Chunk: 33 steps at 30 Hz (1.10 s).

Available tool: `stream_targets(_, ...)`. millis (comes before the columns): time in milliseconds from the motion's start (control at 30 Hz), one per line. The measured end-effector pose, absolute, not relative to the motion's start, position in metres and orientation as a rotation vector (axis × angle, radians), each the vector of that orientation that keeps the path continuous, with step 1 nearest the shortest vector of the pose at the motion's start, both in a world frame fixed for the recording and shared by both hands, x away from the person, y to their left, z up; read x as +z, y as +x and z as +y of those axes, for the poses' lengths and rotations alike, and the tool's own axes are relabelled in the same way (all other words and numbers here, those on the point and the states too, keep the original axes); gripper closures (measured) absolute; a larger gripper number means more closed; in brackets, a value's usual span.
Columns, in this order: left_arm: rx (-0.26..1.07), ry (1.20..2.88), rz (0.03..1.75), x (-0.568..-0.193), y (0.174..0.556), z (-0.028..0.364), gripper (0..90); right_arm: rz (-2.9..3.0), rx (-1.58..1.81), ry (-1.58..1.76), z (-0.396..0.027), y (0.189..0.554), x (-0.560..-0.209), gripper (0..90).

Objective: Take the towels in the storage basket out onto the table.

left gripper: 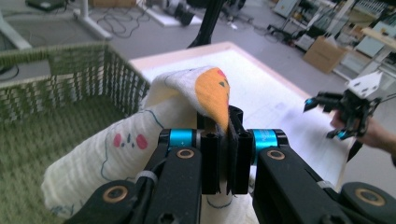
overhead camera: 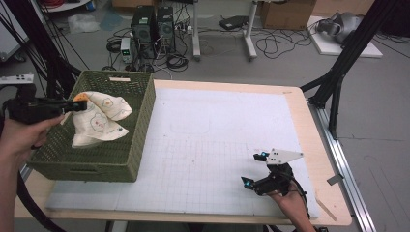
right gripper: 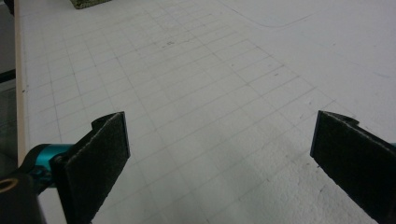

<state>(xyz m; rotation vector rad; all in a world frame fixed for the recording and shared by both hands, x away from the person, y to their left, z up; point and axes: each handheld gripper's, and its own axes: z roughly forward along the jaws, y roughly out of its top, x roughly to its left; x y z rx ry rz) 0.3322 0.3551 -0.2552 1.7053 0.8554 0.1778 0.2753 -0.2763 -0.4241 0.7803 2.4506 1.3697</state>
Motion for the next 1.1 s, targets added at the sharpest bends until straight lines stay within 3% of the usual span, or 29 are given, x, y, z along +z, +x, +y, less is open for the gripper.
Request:
stream_targets(633,0.113,1.685,0.65,-0.198,0.337,0.275,85.7,2.444,1.379,0.777,-0.277,0.276,-0.424,3.7)
stream_targets(1100,0.055,1.702,0.547,-0.208,0.348,0.19,85.2,2.431,1.398,0.765,-0.278,0.275,-0.421,3.7)
